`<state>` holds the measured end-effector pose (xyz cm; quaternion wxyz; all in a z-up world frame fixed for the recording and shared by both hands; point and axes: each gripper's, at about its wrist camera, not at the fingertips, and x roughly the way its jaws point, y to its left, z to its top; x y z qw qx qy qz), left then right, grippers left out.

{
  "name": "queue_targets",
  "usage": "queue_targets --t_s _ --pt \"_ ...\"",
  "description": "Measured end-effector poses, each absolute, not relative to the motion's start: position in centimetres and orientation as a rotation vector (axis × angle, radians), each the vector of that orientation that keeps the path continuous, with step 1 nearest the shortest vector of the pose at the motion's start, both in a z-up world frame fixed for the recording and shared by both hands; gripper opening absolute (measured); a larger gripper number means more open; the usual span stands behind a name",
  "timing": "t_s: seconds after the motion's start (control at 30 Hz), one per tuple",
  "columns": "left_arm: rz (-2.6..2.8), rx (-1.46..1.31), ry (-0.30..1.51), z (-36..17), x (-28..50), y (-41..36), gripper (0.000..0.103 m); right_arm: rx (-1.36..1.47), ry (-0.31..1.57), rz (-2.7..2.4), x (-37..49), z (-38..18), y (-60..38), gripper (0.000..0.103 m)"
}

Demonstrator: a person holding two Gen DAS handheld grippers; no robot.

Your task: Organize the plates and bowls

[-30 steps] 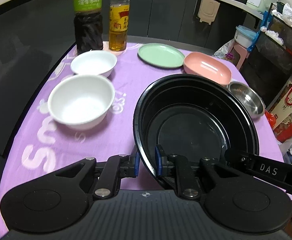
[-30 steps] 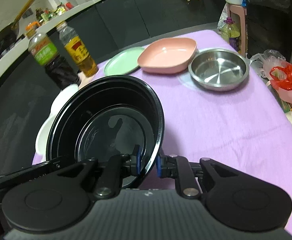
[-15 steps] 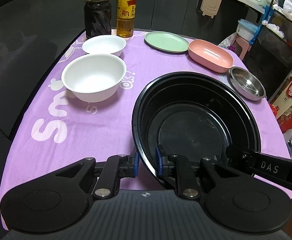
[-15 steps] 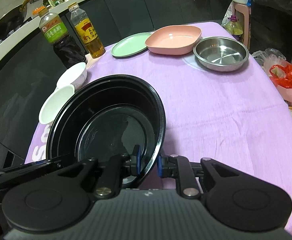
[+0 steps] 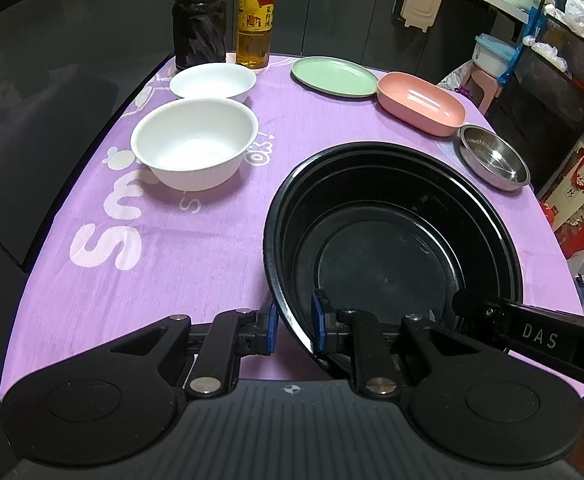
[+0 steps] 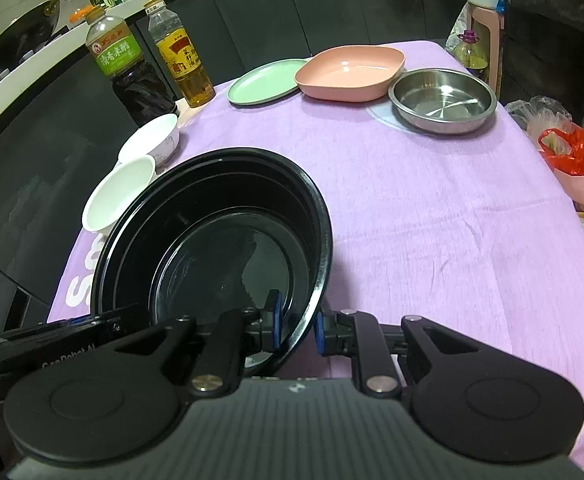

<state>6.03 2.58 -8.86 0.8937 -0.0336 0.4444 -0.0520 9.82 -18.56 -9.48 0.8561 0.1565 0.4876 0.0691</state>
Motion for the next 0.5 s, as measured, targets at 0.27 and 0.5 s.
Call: queue_targets --t_s 0.27,0.5 --pt "-0.112 -0.093 0.931 -9.1 5.4 3.4 0.017 0.331 1.038 0.157 9.2 -9.4 -18.4 0.02" --pt "-0.092 -0.092 0.926 -9.0 4.9 3.8 0.017 0.328 1.05 0.158 8.9 -9.5 -18.4 0.02"
